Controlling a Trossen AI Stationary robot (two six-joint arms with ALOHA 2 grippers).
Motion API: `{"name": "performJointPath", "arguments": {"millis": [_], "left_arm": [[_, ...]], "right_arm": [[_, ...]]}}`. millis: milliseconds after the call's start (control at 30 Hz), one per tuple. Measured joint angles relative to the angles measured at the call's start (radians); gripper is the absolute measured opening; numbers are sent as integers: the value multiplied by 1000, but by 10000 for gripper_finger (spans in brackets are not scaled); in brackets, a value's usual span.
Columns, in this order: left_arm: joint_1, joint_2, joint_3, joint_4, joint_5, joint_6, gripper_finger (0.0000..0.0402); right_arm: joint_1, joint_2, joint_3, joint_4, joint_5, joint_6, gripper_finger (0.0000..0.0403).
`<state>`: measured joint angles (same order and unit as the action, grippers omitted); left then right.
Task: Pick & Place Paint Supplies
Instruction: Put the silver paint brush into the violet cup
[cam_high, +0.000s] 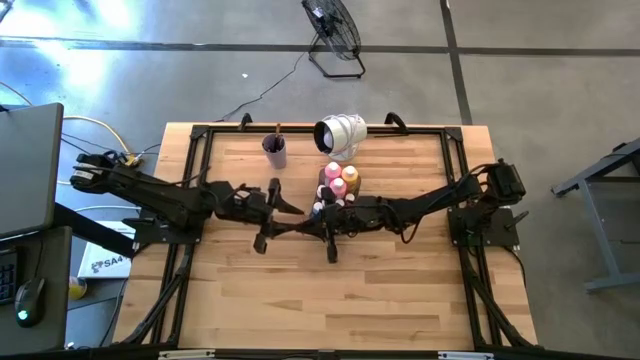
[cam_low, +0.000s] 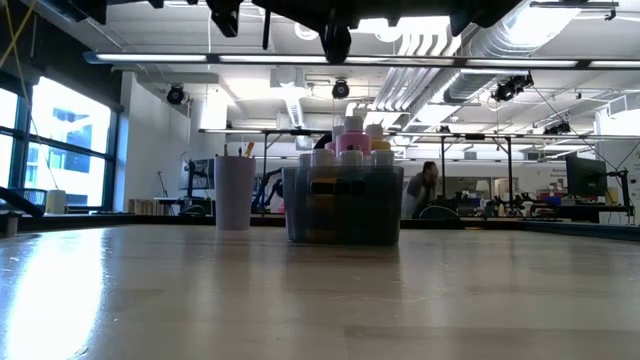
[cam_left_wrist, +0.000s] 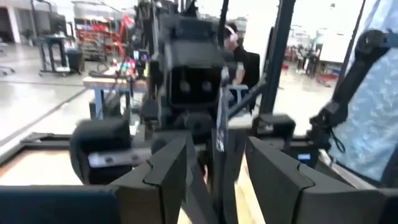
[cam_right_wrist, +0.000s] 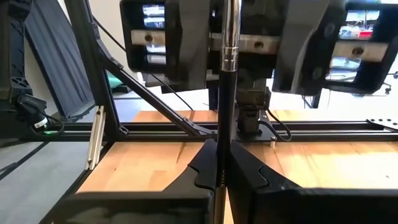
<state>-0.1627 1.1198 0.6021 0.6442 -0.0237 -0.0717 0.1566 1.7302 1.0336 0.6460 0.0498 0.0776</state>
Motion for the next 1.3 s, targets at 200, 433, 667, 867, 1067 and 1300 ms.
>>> {"name": "performJointPath", "arguments": {"millis": [200, 433, 667, 867, 1067, 1300], "left_arm": [[0, 13, 34, -3, -13, 16, 161], [0, 100, 107, -59, -13, 15, 126], [0, 108, 135, -58, -13, 24, 78], [0, 108, 138, -76, -13, 23, 31], [0, 108, 138, -78, -13, 23, 8], [0, 108, 138, -95, -13, 23, 6]], "right_arm": [[0, 0, 0, -3, 0, 0, 5], [0, 0, 0, -6, 4, 0, 5], [0, 0, 0, -7, 7, 0, 5], [0, 0, 0, -7, 8, 0, 5], [0, 0, 0, -7, 8, -1, 8], [0, 0, 0, -13, 3, -2, 13]]}}
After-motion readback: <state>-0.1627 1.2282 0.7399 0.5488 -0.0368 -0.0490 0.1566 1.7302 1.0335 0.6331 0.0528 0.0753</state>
